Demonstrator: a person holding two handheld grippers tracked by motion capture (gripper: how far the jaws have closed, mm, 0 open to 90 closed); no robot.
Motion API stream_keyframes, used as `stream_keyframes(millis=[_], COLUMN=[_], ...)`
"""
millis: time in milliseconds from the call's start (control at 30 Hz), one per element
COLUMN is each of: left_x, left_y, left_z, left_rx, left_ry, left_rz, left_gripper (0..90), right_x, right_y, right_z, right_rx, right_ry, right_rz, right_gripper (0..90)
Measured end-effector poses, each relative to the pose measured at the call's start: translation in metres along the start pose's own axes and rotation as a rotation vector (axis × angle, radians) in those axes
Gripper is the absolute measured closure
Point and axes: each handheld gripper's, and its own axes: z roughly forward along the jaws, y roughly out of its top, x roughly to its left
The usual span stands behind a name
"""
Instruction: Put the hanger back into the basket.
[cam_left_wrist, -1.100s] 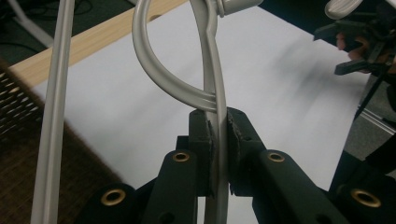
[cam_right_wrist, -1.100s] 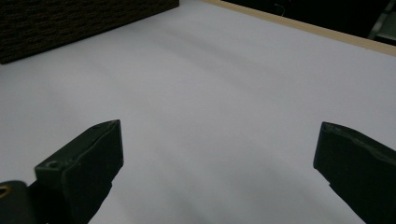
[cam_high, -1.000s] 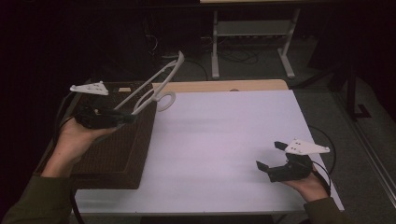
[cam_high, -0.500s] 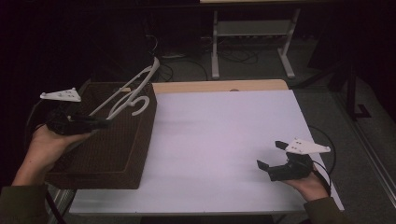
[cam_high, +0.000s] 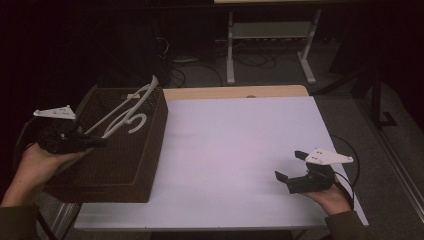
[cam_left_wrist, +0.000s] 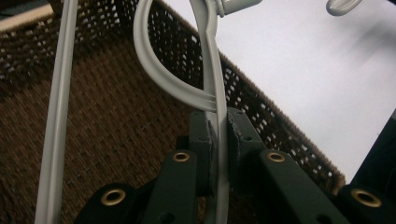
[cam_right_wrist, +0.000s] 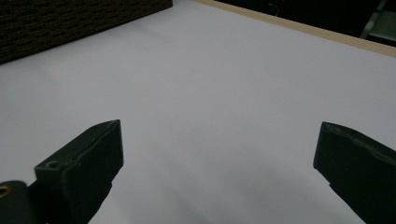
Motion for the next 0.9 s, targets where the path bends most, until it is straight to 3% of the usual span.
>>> stream_keyframes(millis=[600, 900], left_x=[0.012, 0.015], left_y=[-0.012, -0.014], left_z=[0.011, 0.013], left_rx=[0.041, 0.045], left_ry=[-0.006, -0.012], left_rz=[-0.032, -0.023], left_gripper=[82.1, 81.8], right_x=[-0.001, -0.001], right_y=[0.0, 0.0], right_z=[0.0, 0.0], right_rx=[-0.002, 0.0], right_ry=[-0.004, -0.005], right_rz=[-0.001, 0.0], right_gripper=[1.3, 1.3])
